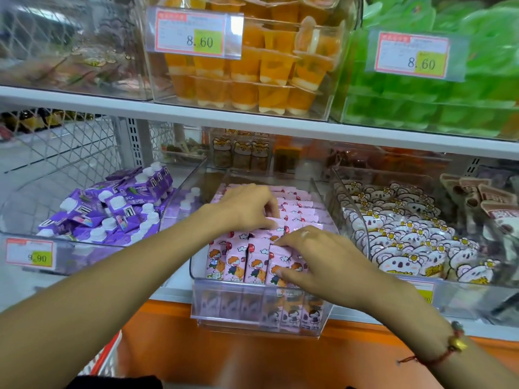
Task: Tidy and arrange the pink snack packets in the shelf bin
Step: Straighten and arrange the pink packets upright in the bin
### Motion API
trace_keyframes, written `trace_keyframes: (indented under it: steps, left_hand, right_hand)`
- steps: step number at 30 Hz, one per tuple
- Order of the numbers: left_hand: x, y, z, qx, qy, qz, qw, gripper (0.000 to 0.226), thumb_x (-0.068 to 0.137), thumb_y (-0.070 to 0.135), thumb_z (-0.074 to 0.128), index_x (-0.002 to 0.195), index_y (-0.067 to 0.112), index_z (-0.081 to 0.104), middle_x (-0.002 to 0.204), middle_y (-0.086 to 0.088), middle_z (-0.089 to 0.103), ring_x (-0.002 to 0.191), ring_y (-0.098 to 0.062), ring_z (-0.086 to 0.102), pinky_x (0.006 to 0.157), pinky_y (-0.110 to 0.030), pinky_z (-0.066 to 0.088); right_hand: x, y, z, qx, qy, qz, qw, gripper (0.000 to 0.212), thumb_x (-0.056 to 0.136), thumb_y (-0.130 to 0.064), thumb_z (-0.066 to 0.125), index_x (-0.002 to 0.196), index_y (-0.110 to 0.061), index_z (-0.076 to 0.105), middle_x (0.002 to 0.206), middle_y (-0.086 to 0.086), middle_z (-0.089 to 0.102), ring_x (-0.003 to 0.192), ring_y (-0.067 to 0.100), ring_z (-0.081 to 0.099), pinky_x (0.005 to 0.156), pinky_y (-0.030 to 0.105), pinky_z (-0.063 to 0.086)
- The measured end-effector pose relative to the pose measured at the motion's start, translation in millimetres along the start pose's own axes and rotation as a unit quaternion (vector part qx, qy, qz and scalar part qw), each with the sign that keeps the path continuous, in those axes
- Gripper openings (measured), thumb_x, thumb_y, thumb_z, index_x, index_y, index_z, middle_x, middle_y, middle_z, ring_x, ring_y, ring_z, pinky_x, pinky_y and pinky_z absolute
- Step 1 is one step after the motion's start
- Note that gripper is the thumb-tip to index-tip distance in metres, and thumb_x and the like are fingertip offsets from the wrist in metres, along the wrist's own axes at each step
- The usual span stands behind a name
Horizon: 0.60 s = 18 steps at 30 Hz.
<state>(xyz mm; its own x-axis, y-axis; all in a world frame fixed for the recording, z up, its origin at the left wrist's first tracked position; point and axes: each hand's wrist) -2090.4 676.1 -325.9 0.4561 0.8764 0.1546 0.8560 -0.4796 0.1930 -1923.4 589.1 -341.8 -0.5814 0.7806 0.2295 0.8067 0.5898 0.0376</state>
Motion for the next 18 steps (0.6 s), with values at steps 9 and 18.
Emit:
trace_keyframes:
  steps: [9, 18]
  left_hand:
    - [-14, -4, -9, -0.129, -0.096, 0.082, 0.983, 0.016, 0.085, 0.027, 0.07, 0.1, 0.022, 0.075, 0.079, 0.016, 0.062, 0.075, -0.007, 0.057, 0.067, -0.028, 0.043]
    - [-4, 17, -10, 0.074, -0.118, 0.079, 0.987, 0.013, 0.082, 0.031, 0.069, 0.094, 0.029, 0.074, 0.077, 0.017, 0.057, 0.092, -0.013, 0.056, 0.069, -0.03, 0.042]
  right_hand:
    - [-6, 3, -8, -0.006, 0.003, 0.004, 1.0, 0.047, 0.09, -0.054, 0.052, 0.131, -0.032, 0.05, 0.122, -0.009, 0.054, 0.115, 0.016, 0.048, 0.085, 0.031, 0.041]
    - [-9, 4, -8, -0.019, 0.004, 0.022, 1.0, 0.047, 0.09, -0.056, 0.05, 0.131, -0.032, 0.05, 0.115, -0.008, 0.058, 0.107, 0.018, 0.054, 0.083, 0.028, 0.037]
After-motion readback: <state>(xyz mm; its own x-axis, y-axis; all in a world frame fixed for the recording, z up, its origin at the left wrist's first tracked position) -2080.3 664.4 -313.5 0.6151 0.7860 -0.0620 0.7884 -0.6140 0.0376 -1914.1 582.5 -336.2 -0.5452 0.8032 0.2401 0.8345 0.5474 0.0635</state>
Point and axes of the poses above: each hand's wrist, its own x-axis towards the middle knuckle, its own z-axis out of the palm, y = z × x
